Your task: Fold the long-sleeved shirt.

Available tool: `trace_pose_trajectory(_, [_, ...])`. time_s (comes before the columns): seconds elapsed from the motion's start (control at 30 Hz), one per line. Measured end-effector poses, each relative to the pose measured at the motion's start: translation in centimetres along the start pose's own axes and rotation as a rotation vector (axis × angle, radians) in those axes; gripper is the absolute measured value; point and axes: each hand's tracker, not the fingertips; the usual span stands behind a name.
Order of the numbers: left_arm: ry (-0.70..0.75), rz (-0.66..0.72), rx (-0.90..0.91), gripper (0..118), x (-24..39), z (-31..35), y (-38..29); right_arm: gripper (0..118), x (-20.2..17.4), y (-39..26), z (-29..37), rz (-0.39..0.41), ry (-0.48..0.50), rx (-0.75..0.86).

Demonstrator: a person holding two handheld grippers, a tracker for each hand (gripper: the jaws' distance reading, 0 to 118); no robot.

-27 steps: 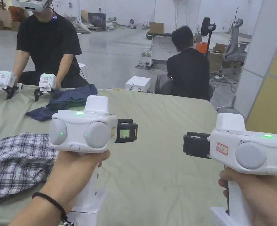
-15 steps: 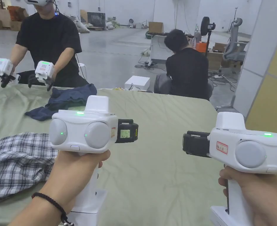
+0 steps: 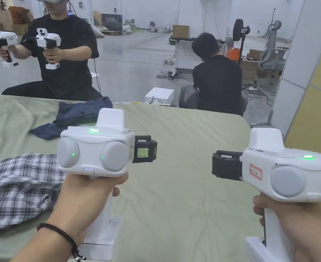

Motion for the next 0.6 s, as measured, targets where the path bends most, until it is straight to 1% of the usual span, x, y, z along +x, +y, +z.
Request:
trace_pose_trajectory(0.1, [-0.013,0.015,-0.001,116,-0.2,0.04,0.09,112,0.04,-0.04,0.04,-0.011,-0.007,0.009])
trace_pose_trajectory(0.27, [-0.028,0.016,-0.013,116,-0.06,0.13,-0.01,112,0.22,-0.13,-0.19,-0.039,0.011,-0.025])
trace_pose_trajectory(0.43, [-0.047,0.024,-0.022,116,0.11,0.12,-0.19,112,0.13,-0.22,-0.31,-0.027,0.0,-0.025])
trace_pose_trajectory(0.6, [-0.043,0.022,-0.023,116,0.11,0.15,-0.18,112,0.21,-0.14,-0.24,-0.04,0.013,-0.023])
